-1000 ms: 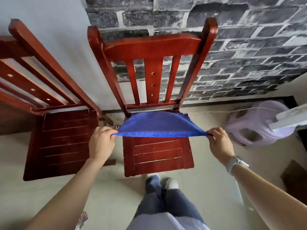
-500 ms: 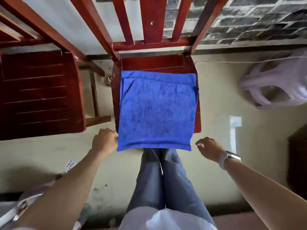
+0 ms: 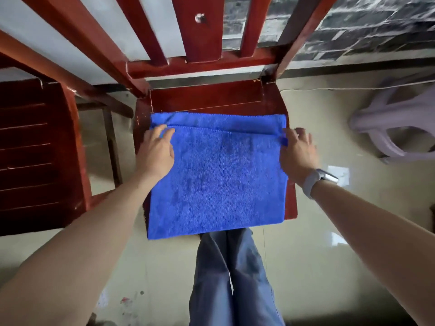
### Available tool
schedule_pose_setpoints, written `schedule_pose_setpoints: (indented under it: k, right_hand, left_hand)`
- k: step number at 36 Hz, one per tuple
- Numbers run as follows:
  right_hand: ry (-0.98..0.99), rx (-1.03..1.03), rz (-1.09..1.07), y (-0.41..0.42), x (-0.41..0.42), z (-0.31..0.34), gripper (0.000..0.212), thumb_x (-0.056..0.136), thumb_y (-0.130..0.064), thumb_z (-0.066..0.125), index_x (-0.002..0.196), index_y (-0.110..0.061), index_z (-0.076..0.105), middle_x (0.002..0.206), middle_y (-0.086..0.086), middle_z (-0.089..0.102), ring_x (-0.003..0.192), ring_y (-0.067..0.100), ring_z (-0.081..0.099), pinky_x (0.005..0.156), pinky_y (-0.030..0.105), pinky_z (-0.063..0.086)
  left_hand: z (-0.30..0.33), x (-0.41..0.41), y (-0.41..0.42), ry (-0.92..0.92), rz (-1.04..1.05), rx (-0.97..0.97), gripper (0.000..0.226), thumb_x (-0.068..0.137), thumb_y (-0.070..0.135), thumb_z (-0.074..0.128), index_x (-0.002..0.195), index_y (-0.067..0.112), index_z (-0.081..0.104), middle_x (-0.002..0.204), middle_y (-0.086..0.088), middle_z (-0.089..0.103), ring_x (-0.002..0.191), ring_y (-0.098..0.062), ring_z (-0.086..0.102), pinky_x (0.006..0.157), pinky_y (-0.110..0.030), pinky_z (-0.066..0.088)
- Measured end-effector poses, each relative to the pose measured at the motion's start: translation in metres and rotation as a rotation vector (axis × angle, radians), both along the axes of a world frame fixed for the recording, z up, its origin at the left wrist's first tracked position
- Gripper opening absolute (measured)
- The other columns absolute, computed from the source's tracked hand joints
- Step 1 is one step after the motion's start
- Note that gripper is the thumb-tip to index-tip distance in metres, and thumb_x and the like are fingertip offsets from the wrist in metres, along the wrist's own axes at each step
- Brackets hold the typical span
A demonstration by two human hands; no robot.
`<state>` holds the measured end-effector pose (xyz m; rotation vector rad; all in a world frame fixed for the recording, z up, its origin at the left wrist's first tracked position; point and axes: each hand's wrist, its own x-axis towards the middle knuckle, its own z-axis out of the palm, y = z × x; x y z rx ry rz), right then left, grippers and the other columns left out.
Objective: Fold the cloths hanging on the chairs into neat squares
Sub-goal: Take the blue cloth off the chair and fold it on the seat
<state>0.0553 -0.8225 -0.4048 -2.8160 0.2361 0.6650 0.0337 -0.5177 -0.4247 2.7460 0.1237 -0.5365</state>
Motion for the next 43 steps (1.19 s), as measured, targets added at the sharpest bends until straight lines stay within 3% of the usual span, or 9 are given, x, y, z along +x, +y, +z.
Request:
schedule_pose_setpoints:
  k: [7,13,17,21,25,31,37,41,43]
  right_hand:
    - [0.071,0.024,-0.105,-0.007,0.013,-0.019,0.028,0.088,-0.013,0.041,0.112,-0.008,0.054,0.116,0.016,0.056,0.109,0.035,0.046,0.09,0.04,0.037]
    - [-0.101,0.191,-0.171,-0.01,0.013,-0.015,0.021,0.093,-0.012,0.041,0.105,-0.005,0.056,0.111,0.016,0.055,0.104,0.035,0.049,0.081,0.036,0.038]
    - [-0.236,0.232,-0.113,-0.01,0.021,-0.013,0.017,0.092,-0.006,0.041,0.1,0.0,0.055,0.109,0.018,0.053,0.098,0.036,0.05,0.076,0.038,0.04]
    - [-0.125,0.22,0.098,-0.008,0.039,-0.031,0.019,0.089,-0.009,0.042,0.094,-0.001,0.059,0.135,0.018,0.046,0.12,0.038,0.043,0.098,0.045,0.038]
    - [-0.096,0.105,0.24,-0.007,0.048,-0.044,0.022,0.09,-0.013,0.041,0.089,-0.004,0.061,0.145,0.015,0.037,0.128,0.035,0.034,0.099,0.046,0.035]
    - [-0.152,0.206,0.183,-0.005,0.05,-0.041,0.024,0.086,-0.014,0.044,0.09,-0.001,0.065,0.107,0.017,0.057,0.102,0.039,0.05,0.088,0.043,0.042]
    - [-0.018,0.436,-0.051,0.005,0.059,-0.027,0.012,0.084,-0.005,0.055,0.09,-0.004,0.066,0.106,0.005,0.052,0.095,0.014,0.049,0.084,0.015,0.032]
    - [0.101,0.568,-0.232,0.006,0.067,-0.018,0.017,0.085,-0.006,0.055,0.073,-0.017,0.062,0.07,-0.004,0.055,0.054,0.0,0.048,0.05,0.01,0.036]
    - [0.112,0.629,-0.338,0.004,0.067,-0.012,0.027,0.084,-0.004,0.055,0.064,-0.023,0.058,0.061,-0.006,0.05,0.046,0.0,0.045,0.046,0.011,0.034]
  left_hand:
    - [-0.017,0.035,0.015,-0.044,-0.007,0.144,0.033,0.087,0.011,0.054,0.12,0.005,0.053,0.113,-0.022,0.055,0.108,-0.04,0.045,0.088,-0.048,0.039]
    - [-0.016,0.038,0.031,-0.136,0.069,0.016,0.009,0.086,0.008,0.057,0.091,0.003,0.062,0.095,-0.019,0.06,0.092,-0.038,0.054,0.08,-0.047,0.043]
    - [-0.015,0.039,0.045,-0.148,0.147,-0.065,0.009,0.086,0.003,0.055,0.09,-0.002,0.061,0.11,-0.018,0.057,0.105,-0.034,0.051,0.088,-0.04,0.038]
    - [-0.02,0.046,0.047,-0.077,0.062,-0.101,0.006,0.085,0.002,0.055,0.087,0.001,0.061,0.135,-0.014,0.049,0.126,-0.03,0.043,0.103,-0.04,0.032]
    - [-0.024,0.051,0.043,-0.078,-0.01,-0.078,0.004,0.083,0.0,0.059,0.085,0.001,0.062,0.136,-0.015,0.048,0.121,-0.034,0.047,0.1,-0.046,0.036]
    - [-0.021,0.052,0.043,-0.074,-0.033,-0.077,0.003,0.081,-0.002,0.061,0.082,-0.002,0.063,0.099,-0.016,0.057,0.093,-0.032,0.055,0.079,-0.03,0.037]
    - [-0.008,0.058,0.045,0.036,0.073,-0.159,0.004,0.082,0.005,0.063,0.084,0.003,0.065,0.095,-0.008,0.054,0.088,-0.02,0.052,0.077,-0.025,0.034]
    - [0.005,0.061,0.042,0.059,0.153,-0.245,0.004,0.08,0.004,0.066,0.084,0.003,0.068,0.083,0.004,0.047,0.091,-0.012,0.046,0.074,-0.015,0.029]
    - [0.011,0.061,0.042,0.078,0.203,-0.301,0.003,0.079,0.003,0.067,0.081,0.005,0.069,0.077,0.012,0.048,0.089,-0.013,0.047,0.069,-0.013,0.033]
